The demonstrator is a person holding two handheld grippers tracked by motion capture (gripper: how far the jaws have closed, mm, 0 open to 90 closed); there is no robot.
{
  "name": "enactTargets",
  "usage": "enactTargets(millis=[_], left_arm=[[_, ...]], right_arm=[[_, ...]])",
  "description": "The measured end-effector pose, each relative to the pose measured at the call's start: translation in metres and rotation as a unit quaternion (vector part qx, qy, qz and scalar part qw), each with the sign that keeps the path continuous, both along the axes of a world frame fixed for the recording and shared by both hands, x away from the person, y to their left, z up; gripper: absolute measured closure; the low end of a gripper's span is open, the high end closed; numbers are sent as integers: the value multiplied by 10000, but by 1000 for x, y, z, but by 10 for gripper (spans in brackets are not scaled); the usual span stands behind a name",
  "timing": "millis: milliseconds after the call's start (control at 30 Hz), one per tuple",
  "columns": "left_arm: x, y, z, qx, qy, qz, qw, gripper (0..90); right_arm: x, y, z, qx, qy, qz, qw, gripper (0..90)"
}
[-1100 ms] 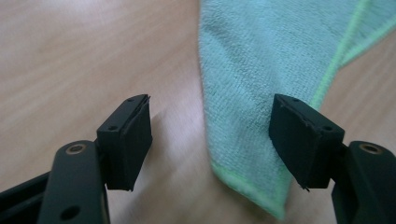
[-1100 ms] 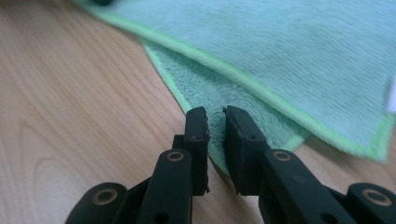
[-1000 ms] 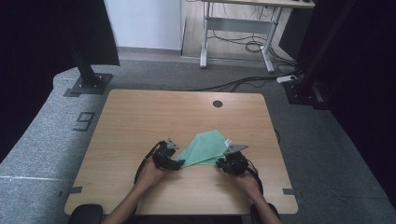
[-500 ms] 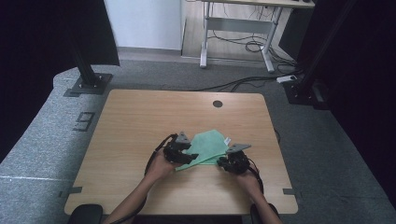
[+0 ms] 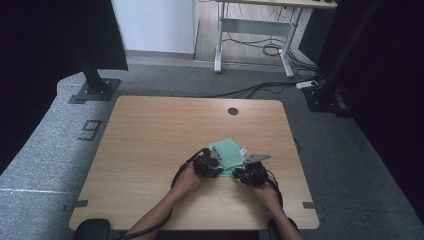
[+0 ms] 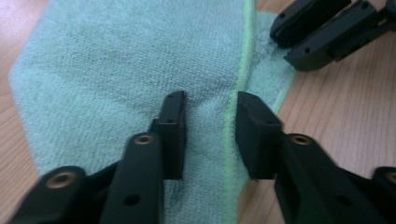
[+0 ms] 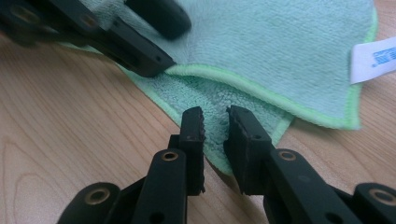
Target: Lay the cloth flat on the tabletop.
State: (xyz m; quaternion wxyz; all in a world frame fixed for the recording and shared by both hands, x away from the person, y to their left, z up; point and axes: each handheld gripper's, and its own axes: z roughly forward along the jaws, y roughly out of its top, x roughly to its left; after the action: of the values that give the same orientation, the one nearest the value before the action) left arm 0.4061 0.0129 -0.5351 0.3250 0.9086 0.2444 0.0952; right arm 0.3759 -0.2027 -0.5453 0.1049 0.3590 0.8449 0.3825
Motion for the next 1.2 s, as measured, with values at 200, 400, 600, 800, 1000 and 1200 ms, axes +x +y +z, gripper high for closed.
enactTargets(millis=[200,400,600,800,1000,1200], left_arm=[[5,10,9,-112,55,127,9998,857],[11,24,25,-237,-131,323,9991,857],[22,55,44,-545,-315,765,9951,853],[33,95,47,-767,-229,1246,9890,845],[33,124,28,-574,-24,1520,9867,820],[38,142,5,-321,186,1789,9832,671]], right_arm=[[0,0,0,15,-2,5,10000,748],[0,-1,0,22,-4,6,10000,748],[0,-1,-1,41,-5,15,10000,748],[-1,-1,0,38,9,3,10000,747],[-3,0,0,-9,-16,-3,10000,737],[-4,0,0,-1,-12,-6,10000,727]])
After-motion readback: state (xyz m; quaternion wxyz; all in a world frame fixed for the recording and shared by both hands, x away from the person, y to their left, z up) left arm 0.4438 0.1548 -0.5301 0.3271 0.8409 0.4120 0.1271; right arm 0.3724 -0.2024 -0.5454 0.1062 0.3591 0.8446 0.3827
